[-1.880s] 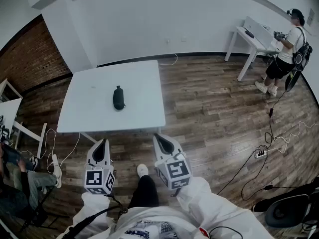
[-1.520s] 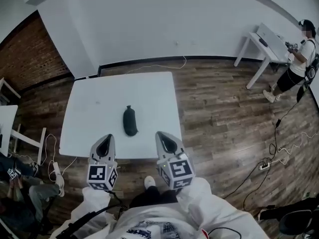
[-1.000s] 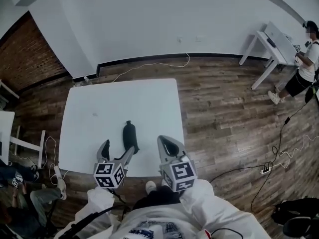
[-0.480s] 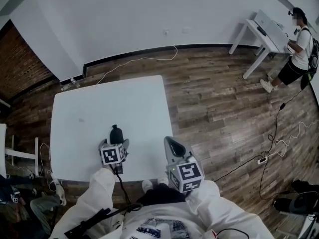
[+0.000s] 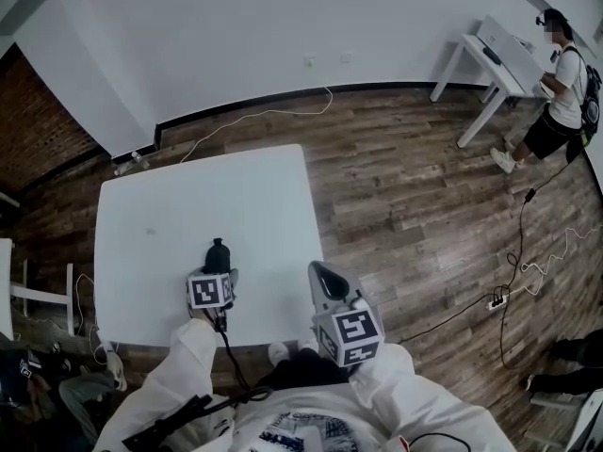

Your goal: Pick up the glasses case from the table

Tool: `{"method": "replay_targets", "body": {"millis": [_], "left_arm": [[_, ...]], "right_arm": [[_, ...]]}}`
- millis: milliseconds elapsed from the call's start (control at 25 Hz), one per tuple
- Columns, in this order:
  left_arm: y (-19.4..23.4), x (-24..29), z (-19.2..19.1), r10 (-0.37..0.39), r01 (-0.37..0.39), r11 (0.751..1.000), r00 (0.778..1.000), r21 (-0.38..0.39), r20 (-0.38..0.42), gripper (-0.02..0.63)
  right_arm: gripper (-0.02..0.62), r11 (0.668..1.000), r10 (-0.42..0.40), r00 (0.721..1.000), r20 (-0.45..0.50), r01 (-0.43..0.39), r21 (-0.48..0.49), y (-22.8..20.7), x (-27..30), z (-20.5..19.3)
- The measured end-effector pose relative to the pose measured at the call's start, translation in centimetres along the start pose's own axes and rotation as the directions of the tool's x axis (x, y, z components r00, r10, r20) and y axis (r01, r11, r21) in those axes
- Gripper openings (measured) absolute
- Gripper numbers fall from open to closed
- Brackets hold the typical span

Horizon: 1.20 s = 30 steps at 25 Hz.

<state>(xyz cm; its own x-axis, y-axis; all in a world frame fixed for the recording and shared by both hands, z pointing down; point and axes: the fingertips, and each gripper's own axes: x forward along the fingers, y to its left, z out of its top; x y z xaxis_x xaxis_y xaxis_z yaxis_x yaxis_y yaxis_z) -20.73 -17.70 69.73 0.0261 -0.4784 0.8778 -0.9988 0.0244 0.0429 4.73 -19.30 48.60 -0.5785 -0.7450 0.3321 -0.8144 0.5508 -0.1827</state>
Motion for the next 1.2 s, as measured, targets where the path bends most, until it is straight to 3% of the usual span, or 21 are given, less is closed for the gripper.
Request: {"method": "replay_targets", "body": {"millis": [80,160,280,360,440,520,640,880,1200], "left_arm": [[0.0,-2.2,1.9,-0.022,0.024,0.999,0.996,-0.023,0.086,0.382],[-0.2,-6.4,5.0,-0.059,0.070,0.997,0.970,-0.038,0.235,0.380],[-0.4,-14.3,9.7,-0.085,0.118,0.992,0.875,-0.040,0.477,0.379],[-0.5,-18.9,11.3,-0.070,0.109,0.993,0.816,-0.033,0.574,0.379],[-0.5,-22.2,11.9,-0.056,0.102,0.994,0.773,-0.037,0.632,0.379],[-0.3,-24.5,12.1,-0.045,0.096,0.995,0.745,-0.040,0.666,0.379],[-0.2,-25.9,11.9,-0.032,0.066,0.998,0.728,-0.024,0.685,0.379],[0.9,-26.1,11.2,-0.006,0.039,0.999,0.731,-0.032,0.682,0.379],[1.4,-26.5,11.3,0.011,0.013,1.000,0.715,-0.028,0.699,0.379]], "right_arm": [[0.006,1.000,0.006,1.000,0.003,-0.006,0.003,0.1,0.3,0.2],[0.006,1.000,0.017,1.000,0.006,-0.017,0.002,0.6,0.9,0.5],[0.006,0.999,0.042,0.999,0.021,-0.042,-0.005,1.6,2.4,1.7],[0.006,0.999,0.053,0.998,0.033,-0.052,-0.005,2.2,3.3,2.7],[0.006,0.998,0.063,0.996,0.056,-0.064,0.003,3.0,4.1,3.9],[0.006,0.997,0.081,0.993,0.084,-0.082,0.014,4.0,4.7,4.9],[0.005,0.994,0.110,0.989,0.098,-0.112,0.013,5.4,5.1,5.4],[0.002,0.987,0.158,0.983,0.096,-0.155,-0.033,7.7,5.2,5.7],[0.002,0.985,0.171,0.981,0.088,-0.168,-0.039,8.5,4.9,5.7]]}}
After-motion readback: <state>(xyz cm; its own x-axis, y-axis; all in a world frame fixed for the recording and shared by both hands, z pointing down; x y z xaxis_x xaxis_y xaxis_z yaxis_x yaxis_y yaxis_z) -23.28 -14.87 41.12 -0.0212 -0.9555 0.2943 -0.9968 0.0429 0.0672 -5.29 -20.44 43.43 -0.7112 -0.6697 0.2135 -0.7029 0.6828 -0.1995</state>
